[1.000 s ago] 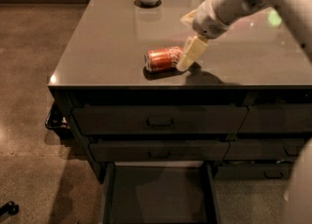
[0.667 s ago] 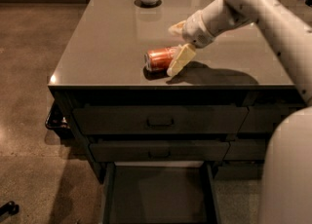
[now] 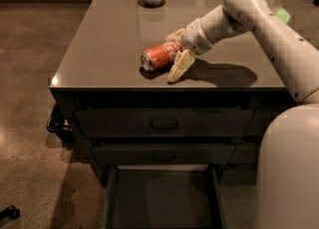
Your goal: Place coke can into bottom drawer
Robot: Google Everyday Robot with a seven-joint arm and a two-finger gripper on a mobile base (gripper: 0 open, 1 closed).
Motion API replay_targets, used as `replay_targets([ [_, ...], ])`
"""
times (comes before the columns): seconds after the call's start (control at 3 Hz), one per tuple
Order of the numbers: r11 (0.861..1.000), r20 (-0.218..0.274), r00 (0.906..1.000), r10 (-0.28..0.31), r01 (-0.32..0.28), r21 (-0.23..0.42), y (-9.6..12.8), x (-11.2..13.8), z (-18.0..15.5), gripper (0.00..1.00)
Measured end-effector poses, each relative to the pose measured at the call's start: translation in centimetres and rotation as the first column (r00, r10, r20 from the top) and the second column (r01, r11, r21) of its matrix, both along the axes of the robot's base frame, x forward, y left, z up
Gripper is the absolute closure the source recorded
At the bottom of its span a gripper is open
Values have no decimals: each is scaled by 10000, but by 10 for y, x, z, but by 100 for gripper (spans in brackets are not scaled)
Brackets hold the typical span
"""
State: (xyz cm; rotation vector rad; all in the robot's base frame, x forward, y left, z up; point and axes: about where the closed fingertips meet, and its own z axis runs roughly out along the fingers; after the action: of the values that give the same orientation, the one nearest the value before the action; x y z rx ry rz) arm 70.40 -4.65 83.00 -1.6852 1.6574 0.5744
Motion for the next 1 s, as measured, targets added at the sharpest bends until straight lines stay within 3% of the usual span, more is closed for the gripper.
replay_targets([
  [1.0,10000,-1,10000,1,-1,0,0,0,0,81],
])
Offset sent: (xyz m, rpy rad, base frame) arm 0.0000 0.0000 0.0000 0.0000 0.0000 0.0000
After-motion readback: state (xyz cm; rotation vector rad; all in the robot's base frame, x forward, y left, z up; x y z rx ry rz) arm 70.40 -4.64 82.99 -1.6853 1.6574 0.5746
